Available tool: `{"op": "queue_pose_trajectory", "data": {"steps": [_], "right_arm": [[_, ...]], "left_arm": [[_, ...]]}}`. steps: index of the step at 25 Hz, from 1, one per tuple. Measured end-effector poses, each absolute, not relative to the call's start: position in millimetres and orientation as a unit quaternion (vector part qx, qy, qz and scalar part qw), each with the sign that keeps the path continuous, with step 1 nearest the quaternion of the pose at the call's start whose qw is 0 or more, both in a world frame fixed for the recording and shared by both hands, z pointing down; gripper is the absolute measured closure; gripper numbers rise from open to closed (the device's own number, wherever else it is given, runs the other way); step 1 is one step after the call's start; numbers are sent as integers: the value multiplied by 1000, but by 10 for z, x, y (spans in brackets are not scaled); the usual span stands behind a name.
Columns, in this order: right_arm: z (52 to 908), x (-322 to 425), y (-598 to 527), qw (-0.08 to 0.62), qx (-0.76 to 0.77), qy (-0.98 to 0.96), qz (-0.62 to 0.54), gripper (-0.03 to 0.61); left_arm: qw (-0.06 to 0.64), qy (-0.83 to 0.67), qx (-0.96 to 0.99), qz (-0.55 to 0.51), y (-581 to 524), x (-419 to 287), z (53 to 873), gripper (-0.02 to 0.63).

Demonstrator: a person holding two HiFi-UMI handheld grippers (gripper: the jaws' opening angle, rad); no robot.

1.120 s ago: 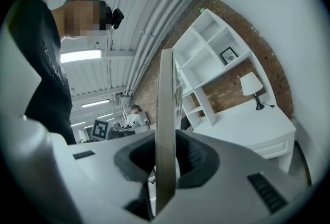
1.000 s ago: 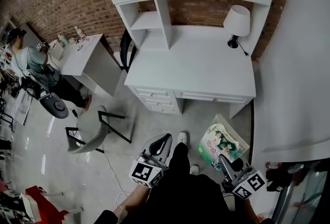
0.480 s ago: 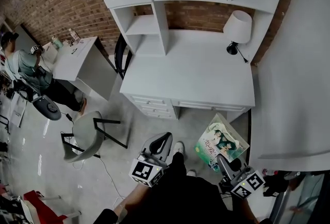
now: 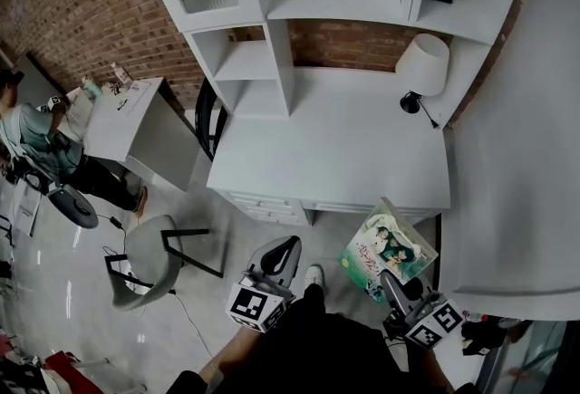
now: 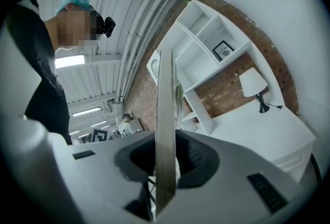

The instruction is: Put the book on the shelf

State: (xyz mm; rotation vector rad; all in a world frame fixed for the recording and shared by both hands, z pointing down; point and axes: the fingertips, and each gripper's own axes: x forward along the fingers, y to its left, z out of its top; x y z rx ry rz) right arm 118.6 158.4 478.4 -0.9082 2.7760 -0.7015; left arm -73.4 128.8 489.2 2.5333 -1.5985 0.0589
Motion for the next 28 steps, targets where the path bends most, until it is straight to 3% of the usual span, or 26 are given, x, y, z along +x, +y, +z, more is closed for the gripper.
{"op": "queue_pose_trajectory", "data": {"steps": [13,28], "right_arm": [[4586,795,832,74,-324,916,-226,500],[4512,569,654,82,-346,909,-218,500]], "left_arm": [[72,-514,855,21,477,-1168,4874,594],[80,-493,866,19,258,-1371,4933,594]]}}
